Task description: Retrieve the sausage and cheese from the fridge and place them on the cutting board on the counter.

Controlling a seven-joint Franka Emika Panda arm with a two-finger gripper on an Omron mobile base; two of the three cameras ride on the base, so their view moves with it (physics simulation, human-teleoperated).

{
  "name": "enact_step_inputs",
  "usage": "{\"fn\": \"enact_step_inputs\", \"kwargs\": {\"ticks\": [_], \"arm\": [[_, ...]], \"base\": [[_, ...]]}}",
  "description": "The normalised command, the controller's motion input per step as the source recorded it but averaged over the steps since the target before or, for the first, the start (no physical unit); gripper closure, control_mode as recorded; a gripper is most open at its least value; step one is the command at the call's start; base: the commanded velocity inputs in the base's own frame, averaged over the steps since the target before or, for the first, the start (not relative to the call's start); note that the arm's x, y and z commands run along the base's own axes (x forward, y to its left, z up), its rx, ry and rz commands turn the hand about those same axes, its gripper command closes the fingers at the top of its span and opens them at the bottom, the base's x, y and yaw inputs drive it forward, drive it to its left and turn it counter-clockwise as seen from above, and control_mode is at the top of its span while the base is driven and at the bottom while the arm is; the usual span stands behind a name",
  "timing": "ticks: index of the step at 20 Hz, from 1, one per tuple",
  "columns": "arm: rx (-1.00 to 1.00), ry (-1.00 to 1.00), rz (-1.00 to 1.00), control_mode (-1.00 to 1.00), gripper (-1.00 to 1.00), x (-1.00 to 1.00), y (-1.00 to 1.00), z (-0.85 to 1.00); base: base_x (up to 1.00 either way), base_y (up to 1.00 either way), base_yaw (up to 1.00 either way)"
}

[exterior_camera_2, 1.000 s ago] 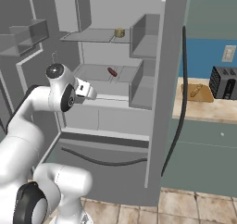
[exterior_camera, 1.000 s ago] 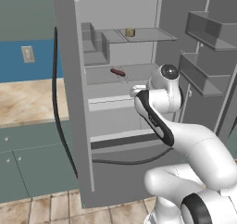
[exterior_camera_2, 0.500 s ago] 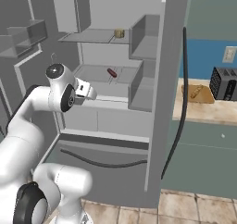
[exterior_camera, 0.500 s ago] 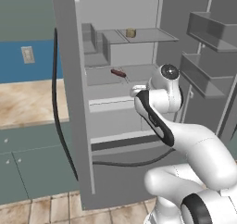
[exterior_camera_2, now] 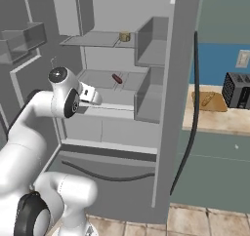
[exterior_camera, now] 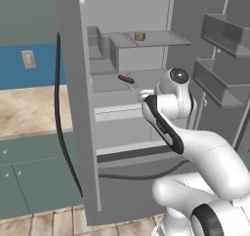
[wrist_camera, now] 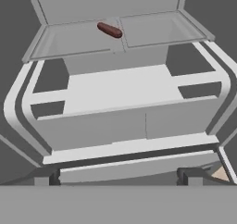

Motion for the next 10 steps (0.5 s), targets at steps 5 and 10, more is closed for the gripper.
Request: {"fn": "enact_step_inputs", "kwargs": {"ticks": [5,10], "arm": [[0.0,0.0,0.0,1.0,-1.0,0.0,0.0,0.0],[0.0,0.0,0.0,1.0,-1.0,0.0,0.0,0.0]], "base": [[0.44,0.0,0.0],[0.47,0.0,0.0]]}}
